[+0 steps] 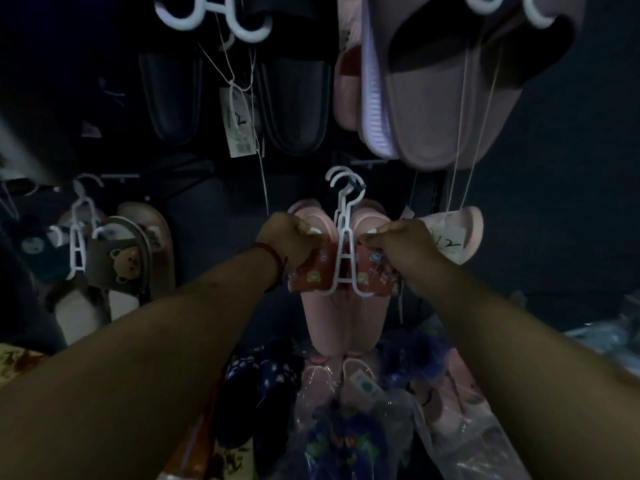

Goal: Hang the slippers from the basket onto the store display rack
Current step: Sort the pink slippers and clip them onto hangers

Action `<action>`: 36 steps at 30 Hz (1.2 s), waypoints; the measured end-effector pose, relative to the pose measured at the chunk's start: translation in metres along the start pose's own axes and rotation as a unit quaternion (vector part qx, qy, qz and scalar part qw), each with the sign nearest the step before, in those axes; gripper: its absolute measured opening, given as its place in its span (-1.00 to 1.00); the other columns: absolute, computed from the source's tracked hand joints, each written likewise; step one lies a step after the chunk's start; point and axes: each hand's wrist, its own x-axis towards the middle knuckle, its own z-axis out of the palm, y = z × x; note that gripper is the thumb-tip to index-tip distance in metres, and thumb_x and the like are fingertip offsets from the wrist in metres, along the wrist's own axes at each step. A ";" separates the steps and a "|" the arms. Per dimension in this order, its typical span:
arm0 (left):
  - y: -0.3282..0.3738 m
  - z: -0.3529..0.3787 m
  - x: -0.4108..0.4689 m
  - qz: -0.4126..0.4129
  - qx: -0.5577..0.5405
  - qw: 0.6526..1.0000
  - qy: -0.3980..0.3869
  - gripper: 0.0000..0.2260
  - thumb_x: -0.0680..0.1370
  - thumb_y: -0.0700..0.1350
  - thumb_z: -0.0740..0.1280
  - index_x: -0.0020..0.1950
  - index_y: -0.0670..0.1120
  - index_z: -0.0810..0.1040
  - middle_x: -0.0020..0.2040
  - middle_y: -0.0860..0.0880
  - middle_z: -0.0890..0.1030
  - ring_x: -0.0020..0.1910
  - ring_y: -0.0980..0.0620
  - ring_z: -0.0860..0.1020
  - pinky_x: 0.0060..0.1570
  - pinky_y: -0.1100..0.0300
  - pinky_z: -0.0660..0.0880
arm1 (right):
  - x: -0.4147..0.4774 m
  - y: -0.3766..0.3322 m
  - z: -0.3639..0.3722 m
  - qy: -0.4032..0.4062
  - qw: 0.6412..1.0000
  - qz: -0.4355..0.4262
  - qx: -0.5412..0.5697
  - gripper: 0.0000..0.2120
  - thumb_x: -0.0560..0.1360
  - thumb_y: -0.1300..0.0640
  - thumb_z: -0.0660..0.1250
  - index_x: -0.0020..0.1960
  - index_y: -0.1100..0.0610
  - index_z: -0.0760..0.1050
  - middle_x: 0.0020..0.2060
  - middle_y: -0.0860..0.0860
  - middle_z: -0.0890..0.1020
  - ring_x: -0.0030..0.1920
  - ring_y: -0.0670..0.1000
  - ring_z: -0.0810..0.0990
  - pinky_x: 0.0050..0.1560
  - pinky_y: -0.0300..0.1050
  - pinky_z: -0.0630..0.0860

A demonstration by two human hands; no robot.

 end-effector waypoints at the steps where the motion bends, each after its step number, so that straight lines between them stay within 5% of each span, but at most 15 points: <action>1: -0.003 0.002 0.009 -0.001 0.005 1.000 -0.002 -0.83 0.54 -0.19 0.43 -0.15 -0.29 0.65 -0.15 -0.20 0.65 -0.07 -0.10 0.60 0.16 -0.01 0.57 | 0.009 0.003 0.003 -0.001 1.000 0.003 -0.002 -0.80 0.42 0.17 0.54 -0.09 0.30 0.65 -0.39 0.10 0.64 -0.48 -0.05 0.57 -0.40 -0.23 0.46; 3: -0.006 0.007 0.023 -0.006 0.020 1.000 -0.009 -0.79 0.54 -0.15 0.45 -0.06 -0.33 0.66 -0.05 -0.28 0.68 -0.02 -0.15 0.63 0.15 -0.06 0.57 | 0.028 0.009 0.007 -0.004 1.000 0.008 -0.009 -0.77 0.40 0.14 0.56 -0.08 0.29 0.65 -0.26 0.16 0.68 -0.34 0.06 0.62 -0.30 -0.13 0.55; 5: -0.009 0.013 0.036 -0.005 0.029 1.000 -0.008 -0.79 0.52 -0.14 0.47 -0.18 -0.29 0.65 -0.11 -0.28 0.67 -0.10 -0.13 0.61 0.12 -0.09 0.58 | 0.042 0.015 0.011 -0.001 1.000 0.006 -0.018 -0.79 0.40 0.13 0.57 -0.13 0.26 0.63 -0.21 0.20 0.69 -0.21 0.15 0.68 -0.14 -0.01 0.65; 8: -0.012 0.020 0.048 -0.014 0.029 0.999 -0.005 -0.70 0.51 -0.15 0.48 -0.38 -0.12 0.48 -0.21 -0.19 0.57 -0.15 -0.09 0.55 0.13 -0.15 0.56 | 0.051 0.018 0.013 0.003 0.999 -0.001 -0.034 -0.79 0.42 0.14 0.55 -0.24 0.20 0.55 -0.32 0.16 0.63 -0.29 0.14 0.63 -0.15 0.01 0.61; 10: -0.013 0.020 0.048 -0.014 0.019 1.000 -0.001 -0.68 0.49 -0.17 0.49 -0.39 -0.09 0.45 -0.22 -0.17 0.56 -0.13 -0.09 0.56 0.12 -0.12 0.56 | 0.044 0.016 0.012 -0.007 1.000 0.003 -0.011 -0.85 0.46 0.22 0.50 -0.12 0.22 0.53 -0.34 0.17 0.62 -0.36 0.12 0.60 -0.22 0.01 0.60; 15: -0.010 -0.001 0.022 0.054 0.071 0.996 -0.017 -0.80 0.48 -0.10 0.50 -0.19 0.03 0.48 -0.24 0.05 0.52 -0.25 0.08 0.49 -0.08 0.18 0.41 | 0.007 0.004 0.005 -0.049 0.998 0.013 0.028 -0.69 0.51 0.34 0.41 0.19 0.20 0.40 -0.10 0.27 0.65 -0.22 0.19 0.65 -0.10 0.16 0.64; 18: -0.009 -0.017 -0.008 0.098 0.096 0.990 -0.019 -0.72 0.45 -0.13 0.52 0.12 -0.09 0.58 -0.10 0.01 0.58 -0.13 0.03 0.54 -0.04 0.17 0.45 | -0.018 -0.002 0.003 -0.029 0.999 -0.022 -0.041 -0.58 0.49 0.23 0.45 0.29 0.12 0.39 0.04 0.13 0.60 -0.14 0.13 0.66 -0.18 -0.01 0.64; 20: -0.010 -0.028 -0.031 0.113 0.125 0.986 -0.016 -0.67 0.44 -0.12 0.53 0.17 -0.08 0.58 -0.05 0.02 0.58 -0.08 0.03 0.54 -0.02 0.18 0.46 | -0.040 -0.011 0.004 -0.029 0.998 -0.027 -0.056 -0.60 0.49 0.20 0.47 0.24 0.07 0.39 0.03 0.07 0.58 -0.14 0.11 0.66 -0.18 -0.02 0.64; 23: -0.014 -0.049 -0.069 0.116 0.154 0.981 -0.021 -0.69 0.45 -0.14 0.50 0.17 -0.07 0.57 -0.04 0.02 0.57 -0.04 0.03 0.54 0.03 0.18 0.47 | -0.072 -0.022 0.012 -0.031 0.996 -0.031 -0.077 -0.61 0.42 0.16 0.52 0.13 -0.01 0.41 0.02 0.12 0.61 -0.03 0.26 0.67 -0.01 0.23 0.65; 26: -0.021 -0.076 -0.107 0.103 0.129 0.986 -0.037 -0.70 0.46 -0.14 0.52 0.12 -0.04 0.52 -0.01 0.02 0.55 -0.01 0.02 0.53 0.05 0.17 0.47 | -0.099 -0.024 0.025 -0.042 0.990 -0.081 -0.109 -0.65 0.26 0.09 0.50 -0.05 -0.11 0.42 -0.15 0.04 0.60 -0.07 0.19 0.64 -0.03 0.10 0.61; 30: -0.033 -0.119 -0.151 0.103 0.195 0.975 -0.013 -0.60 0.47 -0.02 0.53 0.24 -0.04 0.49 0.18 -0.01 0.54 0.09 0.00 0.50 0.04 0.16 0.44 | -0.148 -0.034 0.053 -0.073 0.967 -0.138 -0.200 -0.57 0.44 0.20 0.47 0.27 0.12 0.45 0.00 0.05 0.60 0.04 0.09 0.58 0.11 0.00 0.55; 36: -0.085 -0.214 -0.211 0.042 0.318 0.947 -0.002 -0.48 0.47 0.07 0.50 0.36 -0.04 0.46 0.27 -0.08 0.57 0.22 -0.14 0.54 0.15 0.07 0.49 | -0.206 -0.059 0.139 -0.190 0.904 -0.232 -0.303 -0.34 0.48 0.07 0.49 0.48 0.17 0.31 0.36 0.10 0.48 0.34 0.11 0.47 0.24 -0.09 0.44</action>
